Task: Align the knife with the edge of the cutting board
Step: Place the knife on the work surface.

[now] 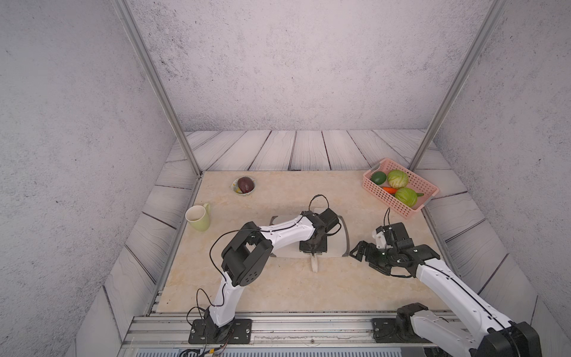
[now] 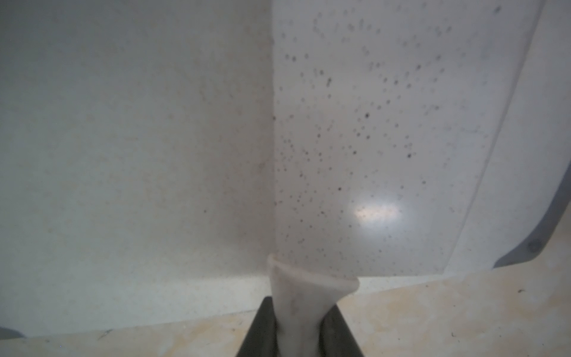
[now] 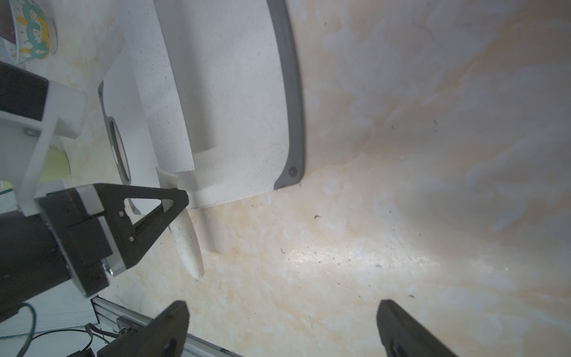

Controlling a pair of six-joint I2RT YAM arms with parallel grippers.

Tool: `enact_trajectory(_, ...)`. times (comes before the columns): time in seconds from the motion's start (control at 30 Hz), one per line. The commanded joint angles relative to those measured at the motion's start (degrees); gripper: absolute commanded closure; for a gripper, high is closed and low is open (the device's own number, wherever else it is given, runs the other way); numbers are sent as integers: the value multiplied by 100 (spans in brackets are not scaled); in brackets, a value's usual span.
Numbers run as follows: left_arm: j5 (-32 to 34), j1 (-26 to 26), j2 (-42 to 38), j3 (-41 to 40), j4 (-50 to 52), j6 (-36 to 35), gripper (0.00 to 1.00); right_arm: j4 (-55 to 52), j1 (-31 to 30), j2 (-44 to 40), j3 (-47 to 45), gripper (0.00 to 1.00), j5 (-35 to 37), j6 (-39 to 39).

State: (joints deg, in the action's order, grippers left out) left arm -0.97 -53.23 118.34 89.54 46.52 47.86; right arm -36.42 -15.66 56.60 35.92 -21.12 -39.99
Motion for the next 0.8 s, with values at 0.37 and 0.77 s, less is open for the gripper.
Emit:
enact_trajectory(0.37,-103,-27,48,139,-8,-22,62,-6,14,-106,-129,1,-6,-41)
enact_trajectory(0.77,-66,-22,-319,269,1,-95,18,-189,15,-169,-14,1,116,31)
